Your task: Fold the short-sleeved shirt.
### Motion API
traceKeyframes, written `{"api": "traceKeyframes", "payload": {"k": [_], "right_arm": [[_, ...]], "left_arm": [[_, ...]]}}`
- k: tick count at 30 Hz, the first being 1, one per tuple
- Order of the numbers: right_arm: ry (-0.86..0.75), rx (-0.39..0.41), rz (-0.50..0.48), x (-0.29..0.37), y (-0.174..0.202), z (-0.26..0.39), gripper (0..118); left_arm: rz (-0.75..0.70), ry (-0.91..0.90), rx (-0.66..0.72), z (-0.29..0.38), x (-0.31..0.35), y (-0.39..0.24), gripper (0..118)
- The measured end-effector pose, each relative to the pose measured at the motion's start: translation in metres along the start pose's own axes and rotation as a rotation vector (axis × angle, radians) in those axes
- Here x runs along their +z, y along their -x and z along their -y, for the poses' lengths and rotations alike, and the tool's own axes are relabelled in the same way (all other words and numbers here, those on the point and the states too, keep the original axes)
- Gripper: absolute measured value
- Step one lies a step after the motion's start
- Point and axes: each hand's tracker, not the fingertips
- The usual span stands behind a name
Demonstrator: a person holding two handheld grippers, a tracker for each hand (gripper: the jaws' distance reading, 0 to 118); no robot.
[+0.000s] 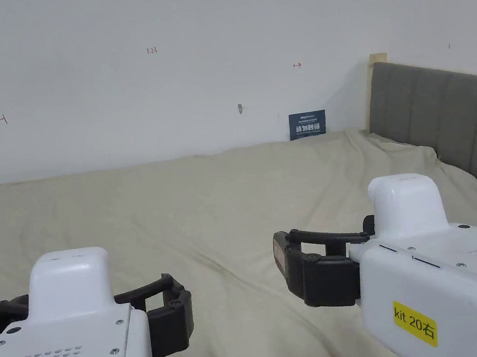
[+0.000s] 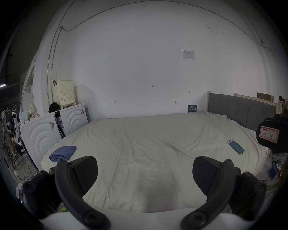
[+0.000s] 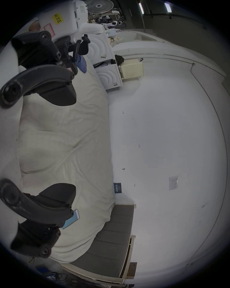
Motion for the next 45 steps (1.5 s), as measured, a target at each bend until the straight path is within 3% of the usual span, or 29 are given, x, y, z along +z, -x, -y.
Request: {"api": "traceKeyframes", "payload": {"k": [7,45], "right_arm": [[-0.042,0.078,0.057,0.002,0.007,0.003,102],[-0.040,0.067,0.066,0.002,0.001,0.006,102]], "left_arm": [[0.000,-0.008,-0.009,0.000,0.002,0.000,118],[-0.022,-0.042,-0.022,-0.001,0.010,-0.002,118]]}}
